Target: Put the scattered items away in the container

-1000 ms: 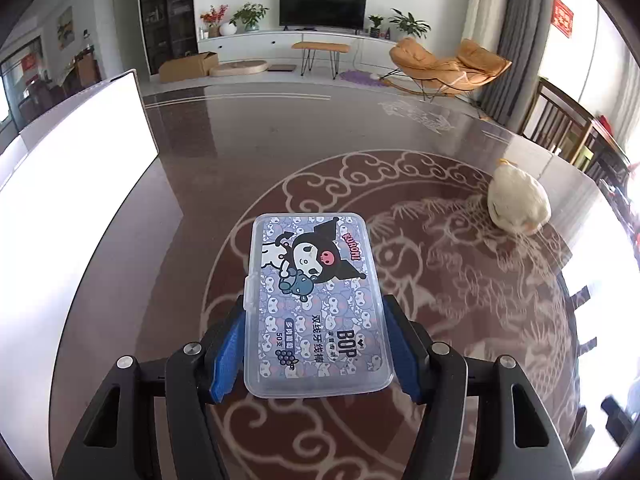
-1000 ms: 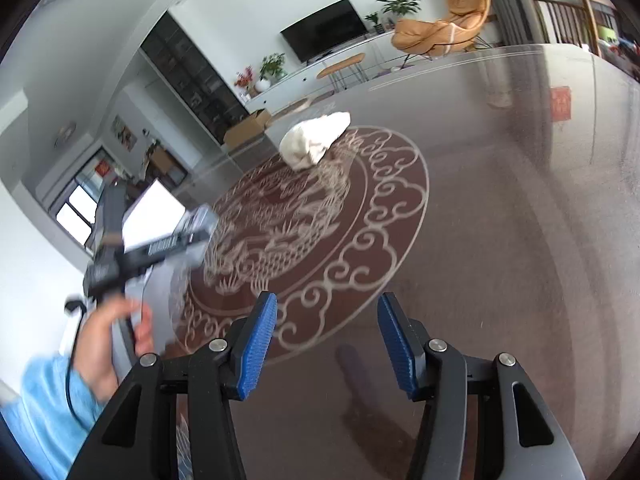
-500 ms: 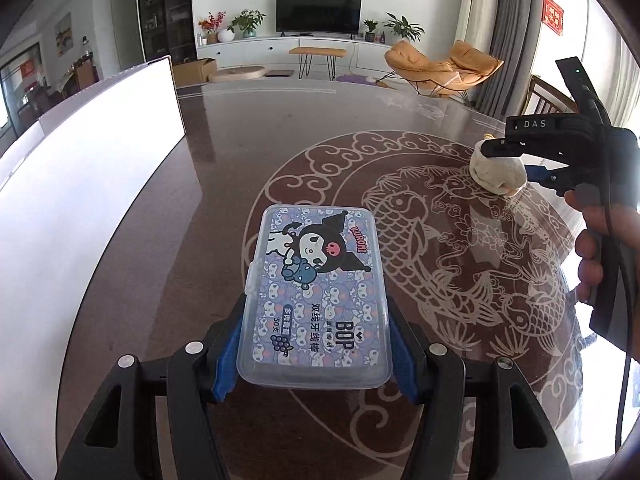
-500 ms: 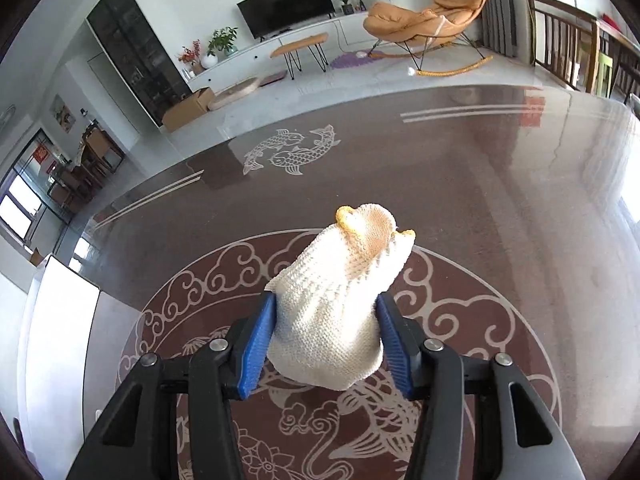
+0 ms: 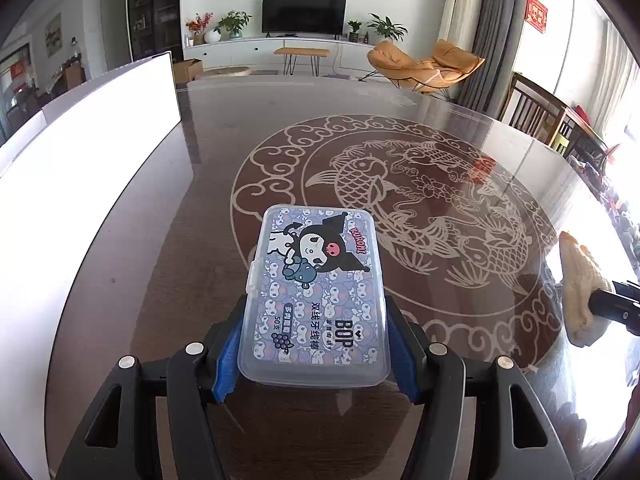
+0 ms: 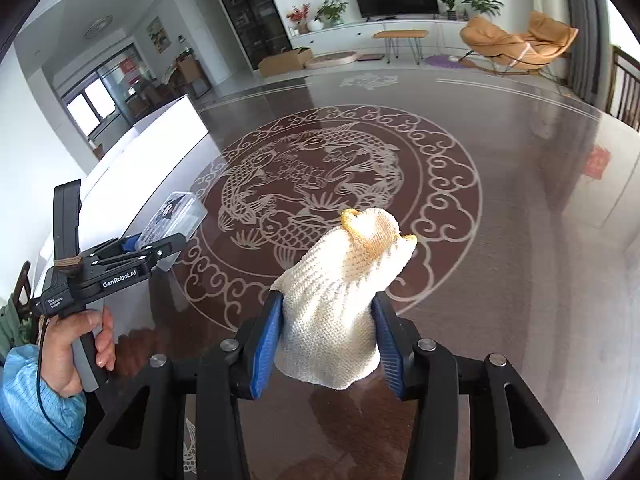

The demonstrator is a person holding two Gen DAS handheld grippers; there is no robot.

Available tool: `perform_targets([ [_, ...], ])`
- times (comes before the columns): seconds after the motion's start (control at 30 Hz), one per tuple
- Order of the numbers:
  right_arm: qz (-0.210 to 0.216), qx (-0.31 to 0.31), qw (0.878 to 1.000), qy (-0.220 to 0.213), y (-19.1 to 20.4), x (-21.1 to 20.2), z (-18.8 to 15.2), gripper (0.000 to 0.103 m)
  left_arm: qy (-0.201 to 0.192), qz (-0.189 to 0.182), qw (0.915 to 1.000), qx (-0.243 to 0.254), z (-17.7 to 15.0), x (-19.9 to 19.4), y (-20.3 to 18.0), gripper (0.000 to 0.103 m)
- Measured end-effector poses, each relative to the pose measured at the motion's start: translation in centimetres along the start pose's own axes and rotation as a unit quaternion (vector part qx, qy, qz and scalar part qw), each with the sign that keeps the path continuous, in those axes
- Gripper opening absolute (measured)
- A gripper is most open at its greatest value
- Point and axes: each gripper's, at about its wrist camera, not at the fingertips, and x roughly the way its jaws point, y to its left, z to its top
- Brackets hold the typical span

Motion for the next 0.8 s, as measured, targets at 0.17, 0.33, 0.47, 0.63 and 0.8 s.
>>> perform_targets([
  [0.17,-0.038,0.021,0.999,-0.012,0.8,1.1,0.6,0.055,0.024,0.022,0.9995,-0.003,1.1,1.2,0.2,0.08],
  [0.33,-0.085,0.0,0.996,-0.02,2.4,2.6,0.5,0.058,0.028,0.045,0.9986,-0.01,1.1,1.6,1.0,0.098],
  [0.47,-0.078,0.007,0.997,-0.027,2.3,3.3,-0.2,0.062,0.029,0.052,0.9981,-0.016,0.8,1.7,1.2,0.1],
  [0.63,-0.068,0.015,0.997,-0.034,1.8,3.3,-0.4,0.063,0.029,0.053,0.998,-0.018,1.0,1.7,1.0,0.1],
  [0.8,-0.071,0.011,0.997,-0.032,1.4,3.4,-0.3,0.064,0.032,0.054,0.9978,-0.02,1.1,1.6,1.0,0.103],
])
